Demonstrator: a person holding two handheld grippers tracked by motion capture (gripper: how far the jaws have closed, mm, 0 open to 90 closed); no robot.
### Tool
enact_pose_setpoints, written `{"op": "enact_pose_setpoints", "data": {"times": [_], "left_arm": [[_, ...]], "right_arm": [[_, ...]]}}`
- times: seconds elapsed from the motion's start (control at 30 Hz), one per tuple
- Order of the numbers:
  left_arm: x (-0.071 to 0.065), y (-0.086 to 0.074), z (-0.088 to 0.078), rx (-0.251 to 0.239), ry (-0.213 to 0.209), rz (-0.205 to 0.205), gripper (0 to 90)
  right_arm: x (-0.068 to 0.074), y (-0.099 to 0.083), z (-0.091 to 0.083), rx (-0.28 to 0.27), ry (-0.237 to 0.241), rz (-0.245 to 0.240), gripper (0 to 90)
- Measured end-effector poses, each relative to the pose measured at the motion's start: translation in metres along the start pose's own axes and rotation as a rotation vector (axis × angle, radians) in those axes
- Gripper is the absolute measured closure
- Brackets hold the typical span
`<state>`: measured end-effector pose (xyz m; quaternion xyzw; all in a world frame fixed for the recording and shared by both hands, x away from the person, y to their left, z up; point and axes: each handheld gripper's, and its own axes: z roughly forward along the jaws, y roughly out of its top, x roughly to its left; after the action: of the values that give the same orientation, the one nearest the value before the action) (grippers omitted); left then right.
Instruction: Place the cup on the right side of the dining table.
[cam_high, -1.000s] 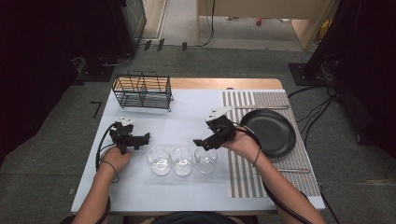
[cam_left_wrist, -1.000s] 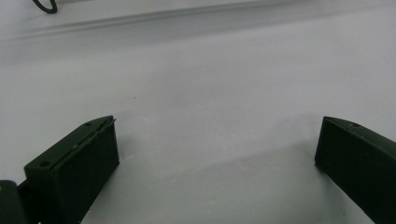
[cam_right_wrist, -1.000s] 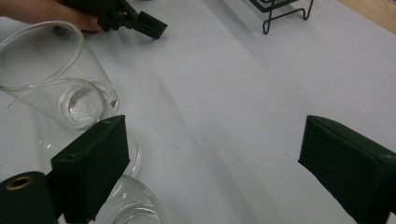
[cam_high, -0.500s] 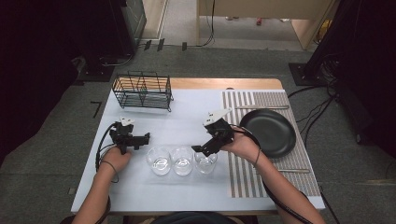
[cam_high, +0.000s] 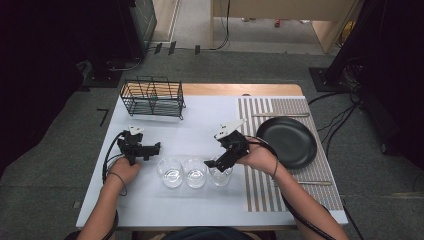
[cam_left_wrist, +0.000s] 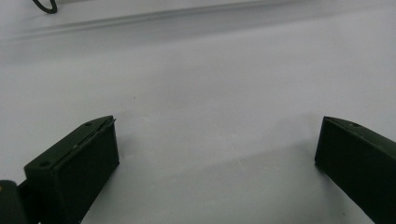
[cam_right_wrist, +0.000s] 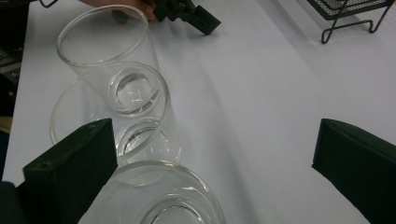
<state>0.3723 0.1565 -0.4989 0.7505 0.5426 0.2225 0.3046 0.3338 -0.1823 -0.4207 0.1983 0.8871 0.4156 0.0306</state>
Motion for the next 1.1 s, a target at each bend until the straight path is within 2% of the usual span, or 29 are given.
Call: {"op": "enact_pose_setpoints", "data": {"times": [0.63,1.1], "left_arm": [[0.0,0.0,0.0,0.0,0.0,0.0,0.0],[0.0,0.0,0.0,0.0,0.0,-0.001,0.0]], "right_arm": [[0.009,-0.0033,0.0049,0.027,0.07,-0.072,0.0],[0.0108,-0.0073,0.008,0.045,0.105,-0.094,0.0]]}}
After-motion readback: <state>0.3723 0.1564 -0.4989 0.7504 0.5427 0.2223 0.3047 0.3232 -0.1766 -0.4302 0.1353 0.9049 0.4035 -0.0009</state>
